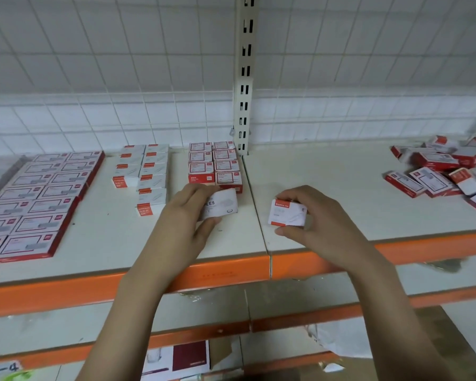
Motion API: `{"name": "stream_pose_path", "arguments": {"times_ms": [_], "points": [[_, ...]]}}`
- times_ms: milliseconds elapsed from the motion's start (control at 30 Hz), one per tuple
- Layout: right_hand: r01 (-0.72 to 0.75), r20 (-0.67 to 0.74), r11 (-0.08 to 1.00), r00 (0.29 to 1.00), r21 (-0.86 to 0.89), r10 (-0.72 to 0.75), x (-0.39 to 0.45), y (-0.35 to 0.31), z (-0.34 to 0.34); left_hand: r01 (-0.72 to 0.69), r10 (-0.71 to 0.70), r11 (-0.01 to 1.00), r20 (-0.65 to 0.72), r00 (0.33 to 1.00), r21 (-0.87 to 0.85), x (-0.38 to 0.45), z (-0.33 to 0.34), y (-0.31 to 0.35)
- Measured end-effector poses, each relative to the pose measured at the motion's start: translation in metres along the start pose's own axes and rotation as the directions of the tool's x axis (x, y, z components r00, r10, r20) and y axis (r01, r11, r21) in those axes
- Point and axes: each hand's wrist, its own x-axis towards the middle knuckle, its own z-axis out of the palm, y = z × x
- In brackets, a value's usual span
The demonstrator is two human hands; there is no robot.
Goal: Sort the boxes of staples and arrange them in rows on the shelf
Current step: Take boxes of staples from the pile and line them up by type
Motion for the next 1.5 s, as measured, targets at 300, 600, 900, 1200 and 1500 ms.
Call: {"name": "stream_pose_path", "arguments": {"times_ms": [300, 600, 900, 1200, 1500], "points": [[-0.002, -0.057, 0.994, 0.998, -0.111, -0.005, -0.015, 0.023, 0.008, 0.103, -0.109, 0.984, 0.029, 0.994, 0.144, -0.025, 0.000, 0.021], [0.104, 0.022, 0.988, 0.994, -0.115, -0.102, -0.009, 0.001, 0.042, 0.242, -0.243, 0.933, -0.030, 0.970, 0.267, -0.072, -0.033, 0.023], [0.171, 0.056, 0.982, 0.984, -0.081, -0.167, 0.010, -0.039, 0.065, 0.304, -0.284, 0.906, -0.111, 0.952, 0.295, -0.089, -0.062, -0.005], [0.141, 0.019, 0.975, 0.990, -0.171, -0.140, 0.037, -0.101, 0.118, 0.189, -0.177, 0.954, -0.071, 0.982, 0.235, -0.080, -0.106, -0.088], [0.141, 0.064, 0.917, 0.990, -0.373, -0.126, 0.079, -0.184, 0.187, 0.148, -0.143, 0.975, -0.043, 0.989, 0.166, -0.095, -0.163, -0.177]]}}
